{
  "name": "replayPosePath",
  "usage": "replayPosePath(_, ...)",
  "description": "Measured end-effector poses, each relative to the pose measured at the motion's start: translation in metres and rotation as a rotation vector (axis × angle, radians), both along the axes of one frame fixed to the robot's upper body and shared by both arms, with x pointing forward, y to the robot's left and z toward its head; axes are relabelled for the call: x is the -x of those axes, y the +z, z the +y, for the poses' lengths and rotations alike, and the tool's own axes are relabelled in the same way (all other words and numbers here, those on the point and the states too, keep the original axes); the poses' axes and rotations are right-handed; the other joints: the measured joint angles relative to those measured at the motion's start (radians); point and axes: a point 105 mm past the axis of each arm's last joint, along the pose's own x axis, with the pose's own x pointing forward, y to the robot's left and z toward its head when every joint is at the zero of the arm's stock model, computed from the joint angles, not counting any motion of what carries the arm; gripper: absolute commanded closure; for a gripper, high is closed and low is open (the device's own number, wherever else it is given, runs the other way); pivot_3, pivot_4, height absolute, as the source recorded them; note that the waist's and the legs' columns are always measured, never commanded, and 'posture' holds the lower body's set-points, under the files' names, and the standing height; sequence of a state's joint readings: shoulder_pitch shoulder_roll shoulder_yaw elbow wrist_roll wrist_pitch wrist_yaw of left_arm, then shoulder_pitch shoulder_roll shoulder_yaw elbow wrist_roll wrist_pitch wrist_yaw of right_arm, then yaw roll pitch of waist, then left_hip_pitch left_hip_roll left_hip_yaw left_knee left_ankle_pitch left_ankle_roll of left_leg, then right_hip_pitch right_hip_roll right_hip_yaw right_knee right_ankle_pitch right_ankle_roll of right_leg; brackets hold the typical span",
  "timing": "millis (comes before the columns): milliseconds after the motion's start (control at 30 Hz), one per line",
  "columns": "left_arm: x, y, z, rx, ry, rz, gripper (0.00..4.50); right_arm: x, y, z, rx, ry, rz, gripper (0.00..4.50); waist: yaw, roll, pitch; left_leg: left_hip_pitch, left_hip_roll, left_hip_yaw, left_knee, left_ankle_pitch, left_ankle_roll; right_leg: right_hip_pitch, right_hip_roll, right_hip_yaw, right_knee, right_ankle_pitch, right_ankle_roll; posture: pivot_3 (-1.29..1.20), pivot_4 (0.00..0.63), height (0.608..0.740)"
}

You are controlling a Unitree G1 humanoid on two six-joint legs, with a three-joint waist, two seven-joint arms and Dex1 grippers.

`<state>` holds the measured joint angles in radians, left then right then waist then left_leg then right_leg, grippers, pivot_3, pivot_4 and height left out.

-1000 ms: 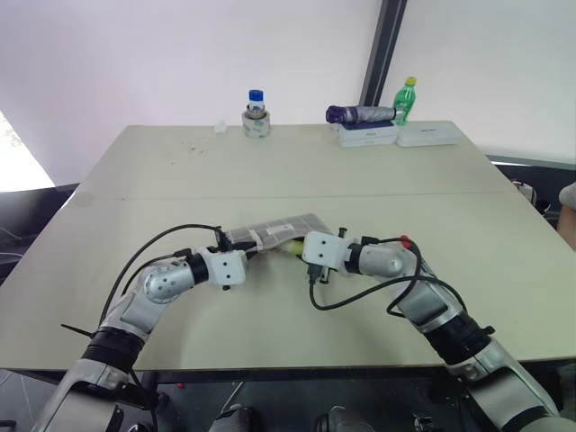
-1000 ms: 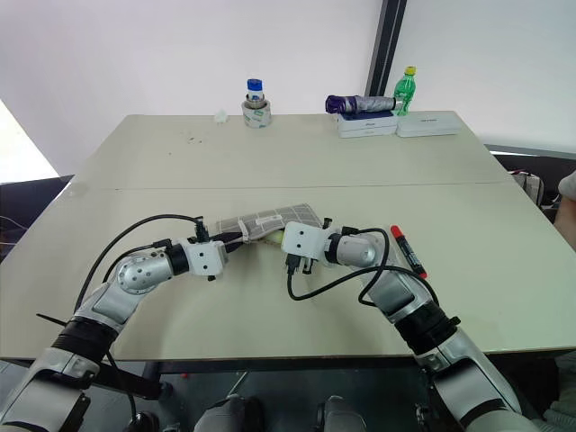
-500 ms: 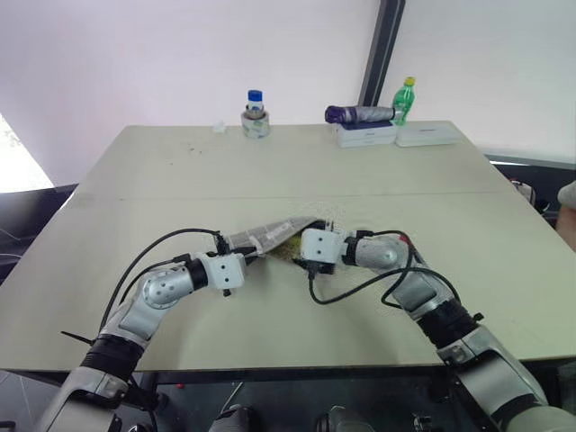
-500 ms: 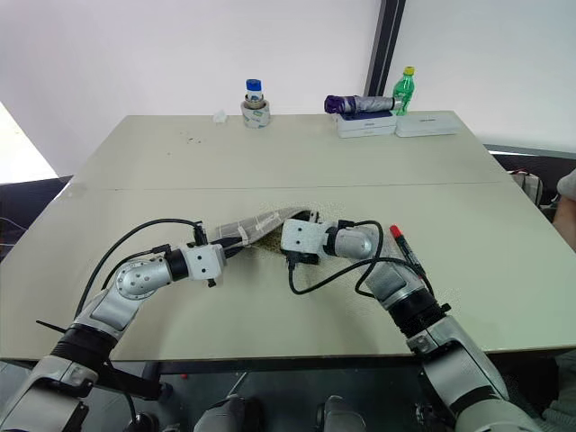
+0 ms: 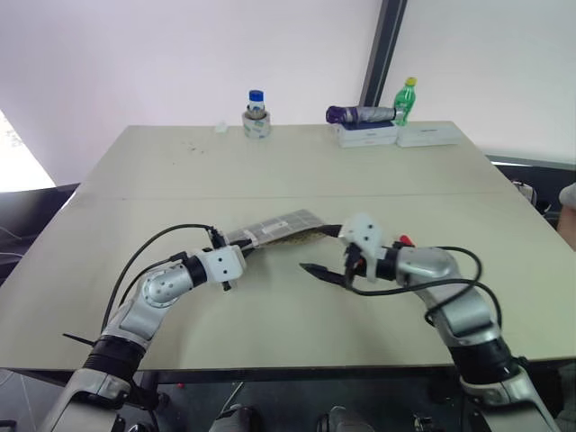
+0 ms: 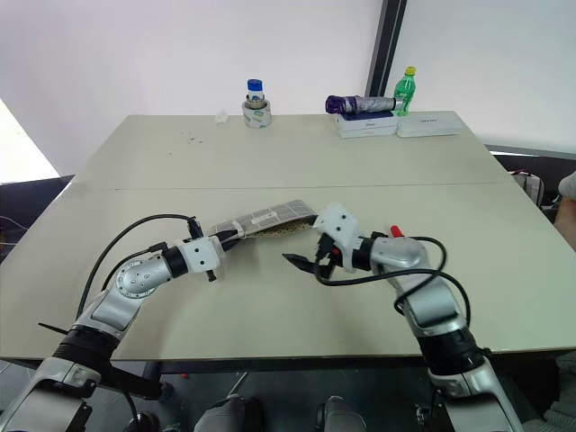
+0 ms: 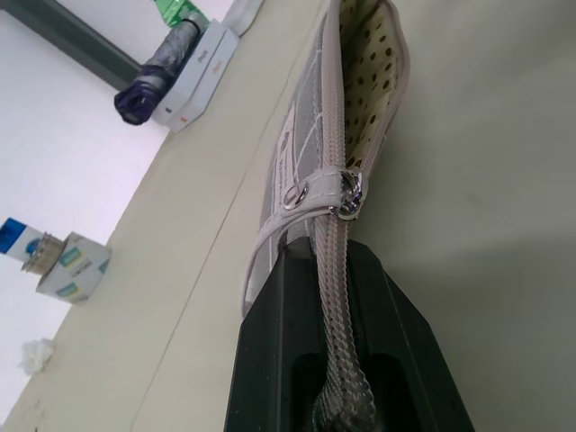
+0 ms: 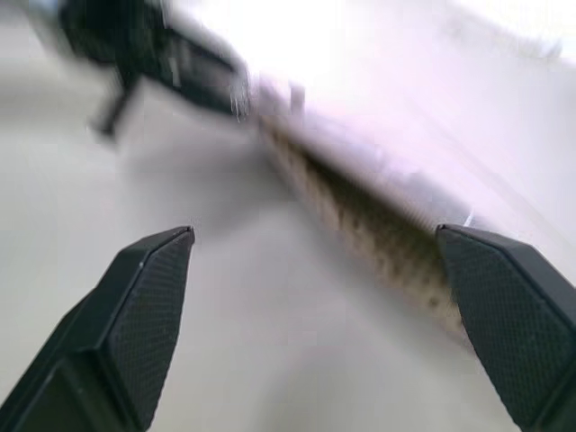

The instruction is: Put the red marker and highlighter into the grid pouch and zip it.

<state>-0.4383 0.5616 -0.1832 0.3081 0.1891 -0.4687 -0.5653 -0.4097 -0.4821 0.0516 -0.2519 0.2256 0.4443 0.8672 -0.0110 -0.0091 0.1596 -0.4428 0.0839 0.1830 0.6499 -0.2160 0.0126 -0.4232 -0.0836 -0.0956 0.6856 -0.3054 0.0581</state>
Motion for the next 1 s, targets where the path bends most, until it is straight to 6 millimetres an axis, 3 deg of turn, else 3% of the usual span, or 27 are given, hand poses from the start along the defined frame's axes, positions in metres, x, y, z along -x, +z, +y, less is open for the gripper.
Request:
replayPosePath(100,0.000,0.000,0.001,-0.001,0.003,0.001,4.50,-0.002,-0.010,-0.031,-0.019,-0.165,-0.018,0.04,0.002,-0.001,-0.001,0.000,0.000,0.000,0.000,0.000,0.001,0.001,0.000,0.000,0.000,0.000,0.000,0.00,0.150,0.740)
replayPosePath(233,0.000,-0.002,0.003,-0.003,0.003,0.003,4.50,-0.005,-0.025,-0.092,-0.042,-0.537,-0.097,0.04,-0.001,-0.001,-0.001,0.000,-0.001,0.000,0.000,0.002,-0.004,0.000,0.000,0.000,0.000,0.000,0.000,0.00,0.150,0.740)
replayPosePath(300,-0.001,-0.006,0.004,-0.002,0.004,0.012,4.50,0.000,-0.031,-0.110,-0.047,-0.629,-0.096,0.04,-0.002,-0.001,-0.001,0.001,-0.001,0.000,0.000,0.002,-0.004,0.001,0.000,0.000,0.000,0.000,0.000,0.00,0.150,0.740)
replayPosePath(500,-0.005,-0.008,-0.010,0.011,-0.043,0.016,4.50,0.020,-0.033,-0.124,-0.063,-0.715,-0.118,0.04,0.002,-0.001,-0.001,0.001,-0.001,-0.001,0.000,0.000,-0.001,0.001,0.001,0.000,0.000,0.000,0.000,0.00,0.150,0.740)
replayPosePath(667,-0.008,-0.011,-0.010,0.010,-0.044,0.027,4.50,0.038,-0.044,-0.134,-0.044,-0.767,-0.092,0.04,-0.001,-0.001,-0.001,0.001,-0.001,-0.001,0.000,0.000,0.001,0.001,0.001,0.000,-0.001,0.000,0.000,0.00,0.150,0.740)
replayPosePath(867,-0.006,-0.012,-0.015,0.010,-0.066,0.024,4.50,0.020,-0.040,-0.142,-0.032,-0.814,-0.074,0.04,-0.004,-0.001,-0.001,0.001,0.000,-0.002,0.000,0.000,0.001,0.002,0.001,0.000,0.000,0.000,0.000,0.00,0.150,0.740)
replayPosePath(1000,-0.006,-0.012,-0.015,0.009,-0.067,0.022,4.50,0.007,-0.049,-0.151,0.008,-0.852,0.027,0.04,-0.001,-0.001,-0.001,0.001,-0.001,-0.002,0.000,0.000,0.001,0.002,0.001,0.000,0.000,0.000,0.000,0.00,0.150,0.740)
